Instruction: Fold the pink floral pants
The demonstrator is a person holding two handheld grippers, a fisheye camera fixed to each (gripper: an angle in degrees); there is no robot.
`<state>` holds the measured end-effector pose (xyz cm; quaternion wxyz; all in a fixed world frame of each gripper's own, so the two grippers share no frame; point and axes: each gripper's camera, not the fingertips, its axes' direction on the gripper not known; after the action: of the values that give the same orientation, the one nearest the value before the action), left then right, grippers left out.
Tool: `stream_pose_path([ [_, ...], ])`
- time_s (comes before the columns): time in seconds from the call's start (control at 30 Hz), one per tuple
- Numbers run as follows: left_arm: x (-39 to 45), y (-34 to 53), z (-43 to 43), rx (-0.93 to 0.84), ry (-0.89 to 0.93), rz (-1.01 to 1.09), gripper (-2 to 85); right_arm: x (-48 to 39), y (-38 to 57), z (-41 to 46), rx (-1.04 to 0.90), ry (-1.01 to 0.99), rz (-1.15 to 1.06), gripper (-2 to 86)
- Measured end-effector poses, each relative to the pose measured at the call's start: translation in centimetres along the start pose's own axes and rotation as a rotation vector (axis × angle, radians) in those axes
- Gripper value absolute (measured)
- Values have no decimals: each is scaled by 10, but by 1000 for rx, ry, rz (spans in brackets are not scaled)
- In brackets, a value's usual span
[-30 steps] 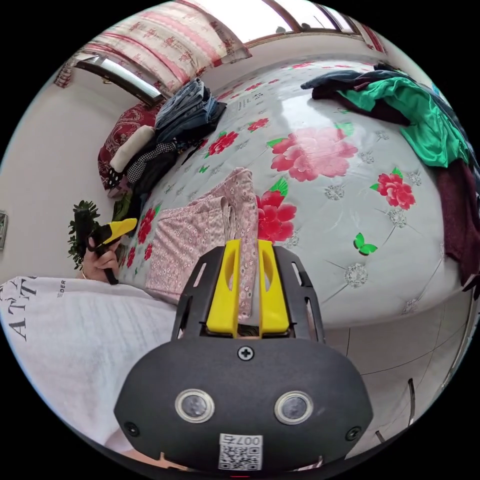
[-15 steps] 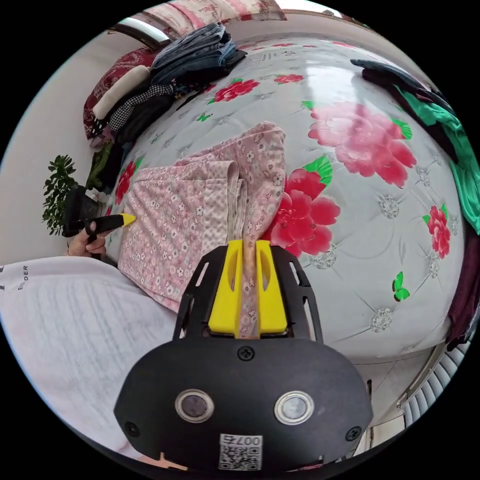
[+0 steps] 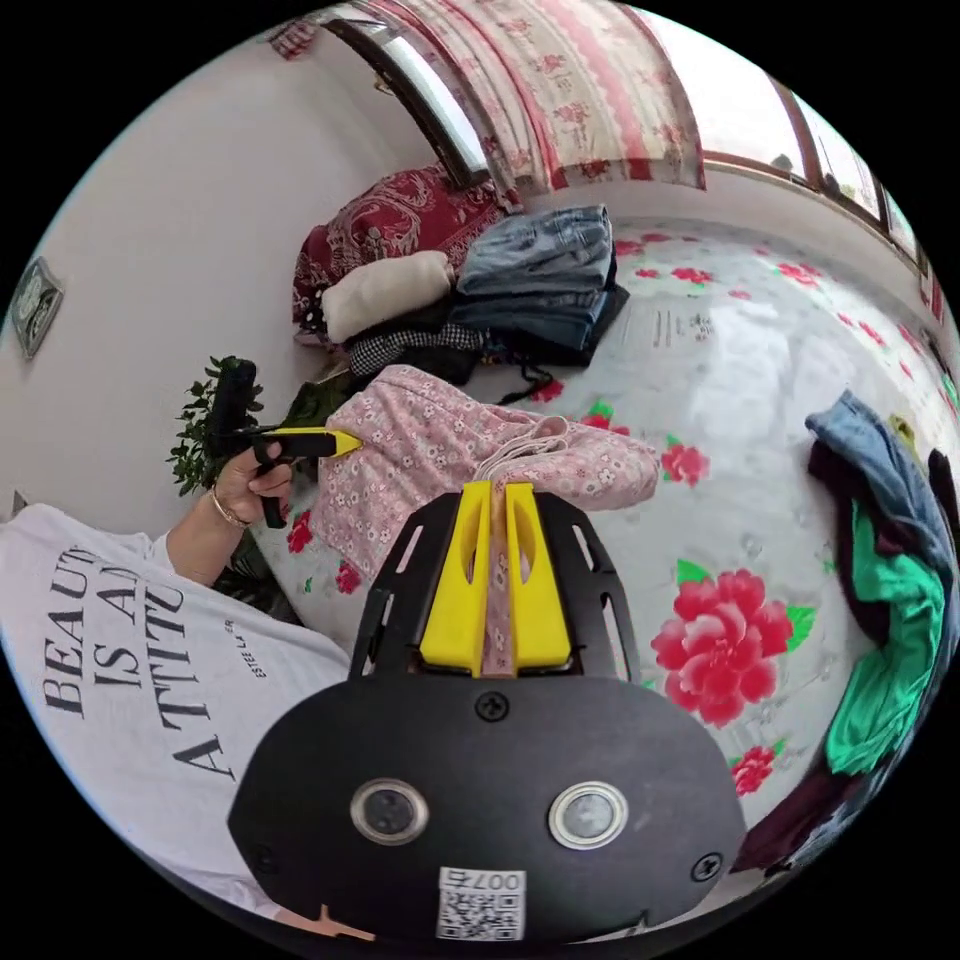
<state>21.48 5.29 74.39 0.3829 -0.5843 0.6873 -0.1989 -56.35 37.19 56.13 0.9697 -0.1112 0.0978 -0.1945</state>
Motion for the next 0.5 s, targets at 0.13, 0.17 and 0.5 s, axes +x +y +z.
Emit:
stream_pose_path([
  [0.13, -23, -92, -40, 135, -54, 79, 55, -14, -151, -38, 172, 28, -135, 4],
  [0.17, -32, -124, -51, 182, -90, 90, 55, -16, -198, -43, 208, 35, -161, 5],
  [0.5, -156, -219, -14, 255, -293, -146, 157, 40, -462, 69, 300, 173, -118, 39],
])
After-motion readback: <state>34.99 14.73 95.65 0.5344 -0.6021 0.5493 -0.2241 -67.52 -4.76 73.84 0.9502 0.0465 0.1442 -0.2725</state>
